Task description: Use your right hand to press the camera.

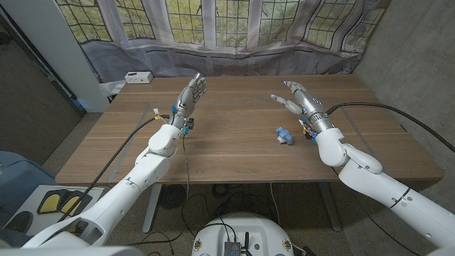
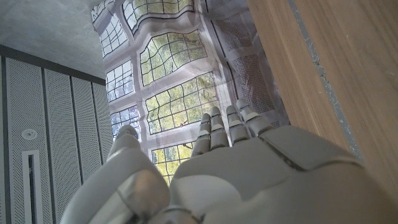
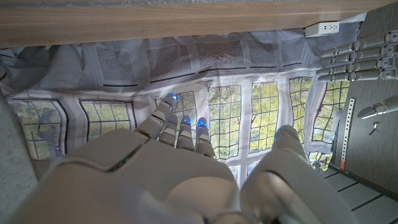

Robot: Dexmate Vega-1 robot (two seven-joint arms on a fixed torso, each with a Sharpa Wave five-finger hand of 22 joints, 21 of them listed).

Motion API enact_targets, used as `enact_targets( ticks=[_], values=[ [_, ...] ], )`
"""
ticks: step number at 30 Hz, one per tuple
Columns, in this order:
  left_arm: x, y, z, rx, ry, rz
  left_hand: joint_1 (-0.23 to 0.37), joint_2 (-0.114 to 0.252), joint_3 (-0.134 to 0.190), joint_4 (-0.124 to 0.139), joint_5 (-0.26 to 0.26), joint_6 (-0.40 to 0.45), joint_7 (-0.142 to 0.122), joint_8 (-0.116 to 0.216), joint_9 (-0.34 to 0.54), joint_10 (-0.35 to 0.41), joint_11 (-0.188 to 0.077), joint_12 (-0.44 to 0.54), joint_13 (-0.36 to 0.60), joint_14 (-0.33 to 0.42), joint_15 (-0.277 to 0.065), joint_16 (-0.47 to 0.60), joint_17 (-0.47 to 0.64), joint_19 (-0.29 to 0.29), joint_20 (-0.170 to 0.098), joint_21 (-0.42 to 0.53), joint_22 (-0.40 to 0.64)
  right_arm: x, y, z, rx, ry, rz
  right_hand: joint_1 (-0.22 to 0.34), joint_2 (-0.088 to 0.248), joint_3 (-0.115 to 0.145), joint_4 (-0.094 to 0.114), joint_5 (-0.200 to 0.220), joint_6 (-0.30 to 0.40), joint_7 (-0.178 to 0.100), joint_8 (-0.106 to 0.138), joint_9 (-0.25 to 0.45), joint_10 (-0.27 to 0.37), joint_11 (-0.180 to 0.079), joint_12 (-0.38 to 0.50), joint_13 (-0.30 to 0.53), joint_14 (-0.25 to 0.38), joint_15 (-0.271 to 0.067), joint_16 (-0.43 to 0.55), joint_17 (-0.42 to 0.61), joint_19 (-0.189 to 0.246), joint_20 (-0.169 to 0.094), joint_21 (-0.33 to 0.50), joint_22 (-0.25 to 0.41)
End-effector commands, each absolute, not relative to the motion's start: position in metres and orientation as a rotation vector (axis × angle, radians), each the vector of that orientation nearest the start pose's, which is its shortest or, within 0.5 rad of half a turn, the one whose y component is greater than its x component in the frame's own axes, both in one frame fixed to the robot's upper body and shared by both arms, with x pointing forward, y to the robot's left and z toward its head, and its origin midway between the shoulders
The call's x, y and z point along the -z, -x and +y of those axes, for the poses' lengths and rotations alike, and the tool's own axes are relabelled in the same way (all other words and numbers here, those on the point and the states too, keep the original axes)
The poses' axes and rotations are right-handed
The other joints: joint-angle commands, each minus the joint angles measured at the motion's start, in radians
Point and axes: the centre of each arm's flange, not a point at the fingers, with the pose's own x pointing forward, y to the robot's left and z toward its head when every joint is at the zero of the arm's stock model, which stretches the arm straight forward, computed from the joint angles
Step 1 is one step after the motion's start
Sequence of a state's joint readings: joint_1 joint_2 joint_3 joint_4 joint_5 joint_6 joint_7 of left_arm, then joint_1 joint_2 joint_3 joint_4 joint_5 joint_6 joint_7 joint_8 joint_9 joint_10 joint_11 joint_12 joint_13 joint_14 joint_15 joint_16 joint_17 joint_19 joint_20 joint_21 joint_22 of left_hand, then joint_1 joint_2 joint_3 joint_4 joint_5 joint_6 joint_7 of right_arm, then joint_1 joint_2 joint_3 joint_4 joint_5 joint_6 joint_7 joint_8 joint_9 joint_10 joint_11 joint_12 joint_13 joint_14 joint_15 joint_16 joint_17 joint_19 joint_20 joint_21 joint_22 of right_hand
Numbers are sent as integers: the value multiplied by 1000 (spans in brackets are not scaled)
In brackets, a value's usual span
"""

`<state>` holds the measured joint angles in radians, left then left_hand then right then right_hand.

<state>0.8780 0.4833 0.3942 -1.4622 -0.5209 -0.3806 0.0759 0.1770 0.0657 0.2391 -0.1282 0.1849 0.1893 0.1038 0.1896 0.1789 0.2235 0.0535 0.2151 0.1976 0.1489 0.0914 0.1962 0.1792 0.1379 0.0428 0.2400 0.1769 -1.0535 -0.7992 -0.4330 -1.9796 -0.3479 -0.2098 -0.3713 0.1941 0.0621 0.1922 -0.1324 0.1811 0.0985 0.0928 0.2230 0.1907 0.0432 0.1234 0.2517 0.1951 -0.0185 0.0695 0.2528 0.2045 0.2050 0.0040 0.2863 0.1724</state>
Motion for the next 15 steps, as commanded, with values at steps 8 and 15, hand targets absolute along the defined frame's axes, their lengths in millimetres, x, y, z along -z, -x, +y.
enact_targets(
  ticks=[8,15],
  values=[
    [-2,-616,244,218,61,-768,11,0,5,-3,-1,8,0,7,3,16,2,11,2,11,0,2,2,5,9,-6,0,-5,-559,-237,14,678,-798,8,0,6,-1,2,25,5,3,0,34,8,8,4,55,6,22,10,58,-1,10,0],
    [-2,-615,250,188,41,-761,10,0,6,-2,-2,33,2,13,3,33,4,16,2,30,3,5,2,17,19,-8,1,-5,-566,-247,-54,514,-786,21,-3,9,-7,2,59,-2,12,0,42,15,5,4,38,11,10,9,50,6,-2,0]
  ],
)
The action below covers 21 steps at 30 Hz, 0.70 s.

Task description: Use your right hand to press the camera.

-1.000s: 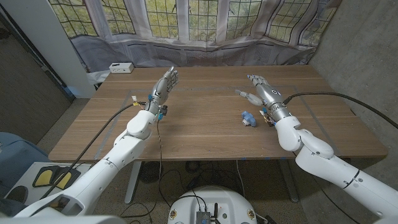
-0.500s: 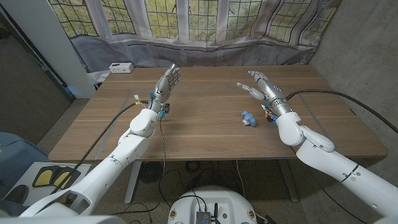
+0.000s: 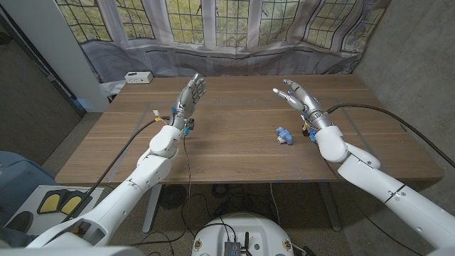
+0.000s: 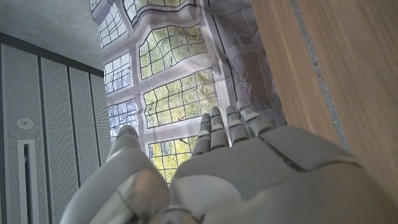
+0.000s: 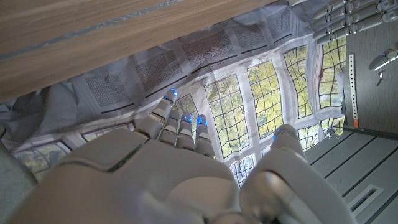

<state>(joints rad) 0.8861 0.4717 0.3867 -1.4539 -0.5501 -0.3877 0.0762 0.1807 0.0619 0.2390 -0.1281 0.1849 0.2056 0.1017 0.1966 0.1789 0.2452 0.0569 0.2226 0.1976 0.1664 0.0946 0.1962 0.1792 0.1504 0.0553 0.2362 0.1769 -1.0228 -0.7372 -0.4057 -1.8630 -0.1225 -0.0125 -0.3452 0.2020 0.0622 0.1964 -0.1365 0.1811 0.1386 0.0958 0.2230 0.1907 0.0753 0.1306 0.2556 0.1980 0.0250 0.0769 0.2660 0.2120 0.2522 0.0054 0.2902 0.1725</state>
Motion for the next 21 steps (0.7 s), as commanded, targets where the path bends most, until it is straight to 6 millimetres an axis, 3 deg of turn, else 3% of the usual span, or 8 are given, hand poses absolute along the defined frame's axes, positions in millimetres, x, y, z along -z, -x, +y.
enact_targets(
  ticks=[1,8,21],
  values=[
    [-2,-615,251,188,41,-761,6,4,6,-2,-2,17,4,6,3,11,1,8,2,12,-1,5,2,4,6,-4,1,-5,-566,-248,-58,503,-785,14,-3,5,-4,2,27,-6,14,0,17,10,3,2,-5,3,-5,1,2,3,-8,-1],
    [-2,-616,251,193,33,-759,5,4,6,0,-2,16,4,4,3,10,-1,6,2,7,-2,1,2,-13,10,-14,1,-7,-572,-255,-69,431,-781,13,-7,1,-2,1,38,-7,9,0,24,13,-2,2,-30,2,-20,1,-47,7,-38,0],
    [-6,-617,245,207,28,-764,3,4,6,1,-3,16,-1,2,3,12,-3,6,2,7,-3,-1,2,-17,13,-19,1,-9,-592,-260,-146,327,-746,8,-10,-3,3,1,37,-2,3,0,29,17,-5,2,-20,2,-20,2,-29,6,-39,-1]
  ],
)
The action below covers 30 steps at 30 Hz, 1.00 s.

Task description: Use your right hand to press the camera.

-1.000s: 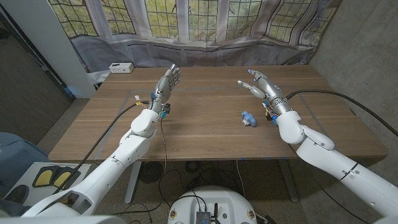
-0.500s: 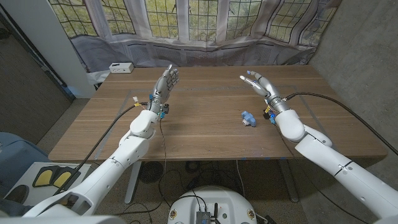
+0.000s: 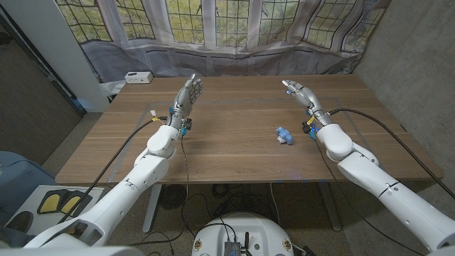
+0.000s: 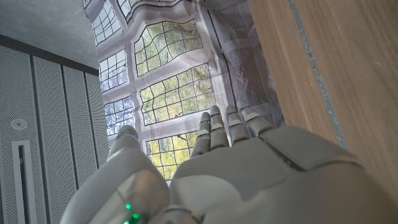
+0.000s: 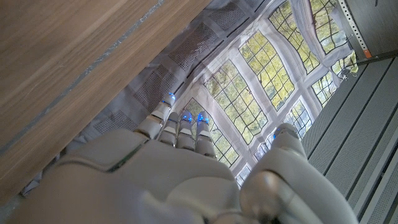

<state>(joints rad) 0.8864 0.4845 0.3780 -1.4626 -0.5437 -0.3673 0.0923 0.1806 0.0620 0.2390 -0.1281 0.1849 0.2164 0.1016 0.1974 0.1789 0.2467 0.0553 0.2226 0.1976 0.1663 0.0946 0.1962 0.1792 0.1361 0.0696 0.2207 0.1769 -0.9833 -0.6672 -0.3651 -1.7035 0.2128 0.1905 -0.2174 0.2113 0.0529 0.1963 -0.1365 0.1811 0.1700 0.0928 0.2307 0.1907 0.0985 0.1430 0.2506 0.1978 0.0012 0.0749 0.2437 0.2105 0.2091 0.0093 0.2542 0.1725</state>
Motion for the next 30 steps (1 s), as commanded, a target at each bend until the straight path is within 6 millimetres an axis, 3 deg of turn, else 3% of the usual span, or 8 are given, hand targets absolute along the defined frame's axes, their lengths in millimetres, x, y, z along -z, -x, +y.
enact_targets(
  ticks=[1,15,30],
  values=[
    [-6,-617,245,208,29,-765,3,4,6,1,-3,5,0,1,3,10,-1,5,2,7,-4,-1,2,-3,-1,-3,1,-9,-593,-260,-147,325,-744,-2,-1,-3,3,1,6,1,-4,0,7,4,0,2,4,4,3,3,16,3,-3,-1],
    [-9,-620,248,227,31,-744,1,4,6,3,-3,9,-2,0,3,10,-1,4,2,6,-4,-3,2,-6,2,-7,1,-3,-612,-262,-232,167,-710,-12,-5,-9,9,3,5,5,-11,0,22,5,0,2,30,11,8,5,48,2,0,-1],
    [-11,-617,246,200,-4,-731,-1,5,6,4,-3,7,-1,-3,3,6,-2,1,2,1,-3,-6,2,-11,0,-12,2,7,-622,-279,-268,74,-693,-15,-13,-13,9,4,7,11,-14,0,35,6,0,2,39,13,7,4,61,3,-3,-1]
  ],
)
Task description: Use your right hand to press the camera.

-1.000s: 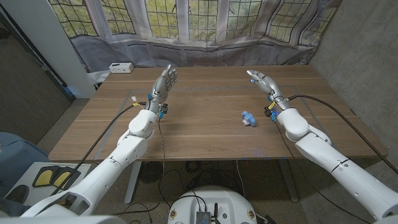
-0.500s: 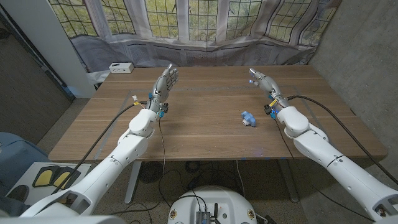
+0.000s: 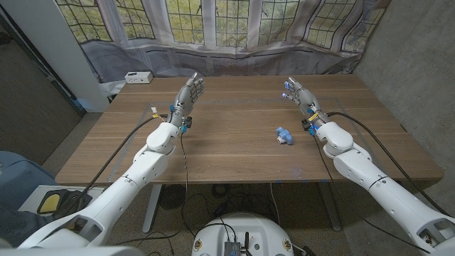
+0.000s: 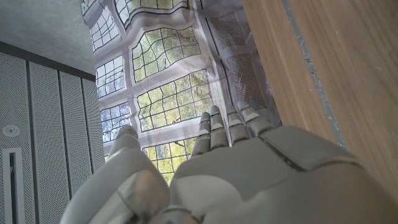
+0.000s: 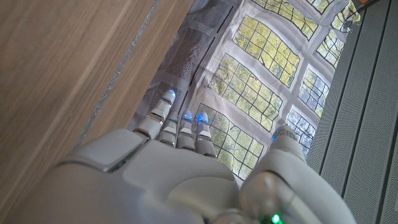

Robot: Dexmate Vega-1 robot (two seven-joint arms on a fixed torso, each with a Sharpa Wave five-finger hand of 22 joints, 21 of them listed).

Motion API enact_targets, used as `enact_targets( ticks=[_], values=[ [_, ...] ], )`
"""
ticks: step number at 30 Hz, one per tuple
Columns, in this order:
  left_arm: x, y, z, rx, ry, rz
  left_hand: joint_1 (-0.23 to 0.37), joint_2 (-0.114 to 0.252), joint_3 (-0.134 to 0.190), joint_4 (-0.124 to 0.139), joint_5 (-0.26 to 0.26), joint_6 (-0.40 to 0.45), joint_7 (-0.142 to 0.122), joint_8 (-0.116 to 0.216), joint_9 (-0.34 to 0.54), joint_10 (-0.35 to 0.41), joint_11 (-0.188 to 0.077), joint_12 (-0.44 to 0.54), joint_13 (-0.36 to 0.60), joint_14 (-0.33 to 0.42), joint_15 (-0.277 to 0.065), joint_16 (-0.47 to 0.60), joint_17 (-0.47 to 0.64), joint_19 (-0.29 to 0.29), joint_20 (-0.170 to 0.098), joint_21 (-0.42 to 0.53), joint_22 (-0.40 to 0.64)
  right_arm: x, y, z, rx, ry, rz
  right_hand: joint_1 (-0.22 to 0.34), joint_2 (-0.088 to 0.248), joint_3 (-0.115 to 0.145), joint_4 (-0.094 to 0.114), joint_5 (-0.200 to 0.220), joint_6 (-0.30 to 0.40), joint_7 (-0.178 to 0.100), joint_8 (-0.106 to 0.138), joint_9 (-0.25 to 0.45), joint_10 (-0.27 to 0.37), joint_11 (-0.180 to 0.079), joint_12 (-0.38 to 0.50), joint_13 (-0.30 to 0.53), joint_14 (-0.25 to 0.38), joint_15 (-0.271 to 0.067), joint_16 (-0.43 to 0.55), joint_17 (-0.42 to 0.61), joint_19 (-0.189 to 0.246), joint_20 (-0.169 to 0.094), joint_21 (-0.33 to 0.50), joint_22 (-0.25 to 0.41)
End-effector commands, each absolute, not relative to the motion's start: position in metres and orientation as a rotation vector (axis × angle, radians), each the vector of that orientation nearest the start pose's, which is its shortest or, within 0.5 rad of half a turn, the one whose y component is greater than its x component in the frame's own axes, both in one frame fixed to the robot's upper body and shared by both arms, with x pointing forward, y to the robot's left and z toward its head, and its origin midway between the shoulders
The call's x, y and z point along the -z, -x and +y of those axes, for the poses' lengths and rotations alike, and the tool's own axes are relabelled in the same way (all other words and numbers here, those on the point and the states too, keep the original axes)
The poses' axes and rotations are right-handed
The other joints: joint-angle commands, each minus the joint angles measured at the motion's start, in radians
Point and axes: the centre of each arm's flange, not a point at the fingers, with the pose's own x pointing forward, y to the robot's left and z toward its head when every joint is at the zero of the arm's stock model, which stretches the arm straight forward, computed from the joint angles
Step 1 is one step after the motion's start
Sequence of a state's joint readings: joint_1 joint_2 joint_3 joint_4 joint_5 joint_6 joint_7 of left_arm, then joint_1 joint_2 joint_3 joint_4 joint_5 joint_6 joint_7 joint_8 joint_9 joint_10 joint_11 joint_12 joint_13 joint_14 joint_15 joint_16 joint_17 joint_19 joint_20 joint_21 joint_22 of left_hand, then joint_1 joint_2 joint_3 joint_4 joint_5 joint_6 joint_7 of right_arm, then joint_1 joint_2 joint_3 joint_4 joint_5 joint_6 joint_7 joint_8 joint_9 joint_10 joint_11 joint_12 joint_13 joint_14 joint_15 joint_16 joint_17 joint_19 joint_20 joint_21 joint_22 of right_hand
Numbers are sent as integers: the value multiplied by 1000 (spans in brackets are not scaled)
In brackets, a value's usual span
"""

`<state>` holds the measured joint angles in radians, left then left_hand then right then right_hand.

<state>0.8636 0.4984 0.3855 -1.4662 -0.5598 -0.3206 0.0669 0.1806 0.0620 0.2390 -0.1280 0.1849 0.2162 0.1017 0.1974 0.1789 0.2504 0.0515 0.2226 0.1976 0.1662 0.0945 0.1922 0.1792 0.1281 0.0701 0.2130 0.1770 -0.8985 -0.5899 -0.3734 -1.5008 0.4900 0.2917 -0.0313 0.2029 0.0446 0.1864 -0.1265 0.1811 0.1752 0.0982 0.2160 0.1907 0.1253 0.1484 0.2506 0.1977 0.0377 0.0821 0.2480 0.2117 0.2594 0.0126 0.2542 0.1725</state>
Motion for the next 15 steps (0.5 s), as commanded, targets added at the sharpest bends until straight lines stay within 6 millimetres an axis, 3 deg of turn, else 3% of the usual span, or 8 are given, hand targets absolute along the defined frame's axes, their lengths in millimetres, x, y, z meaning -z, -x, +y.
enact_targets(
  ticks=[1,15],
  values=[
    [-11,-617,246,199,-3,-732,-1,5,6,4,-3,7,-1,-3,3,2,2,1,1,1,-4,-2,2,-3,-1,-4,2,7,-622,-280,-266,73,-693,-7,-5,-4,-1,4,1,7,0,0,8,3,-1,2,3,6,2,3,10,0,-3,-1],
    [-6,-617,249,202,-1,-725,-1,6,7,4,-3,6,-2,-4,3,1,2,-1,1,-2,-1,-3,2,-7,0,-7,2,13,-620,-279,-257,75,-682,-9,-7,-6,0,6,4,7,-2,-1,9,5,-4,2,5,11,0,3,13,4,-7,-1]
  ],
)
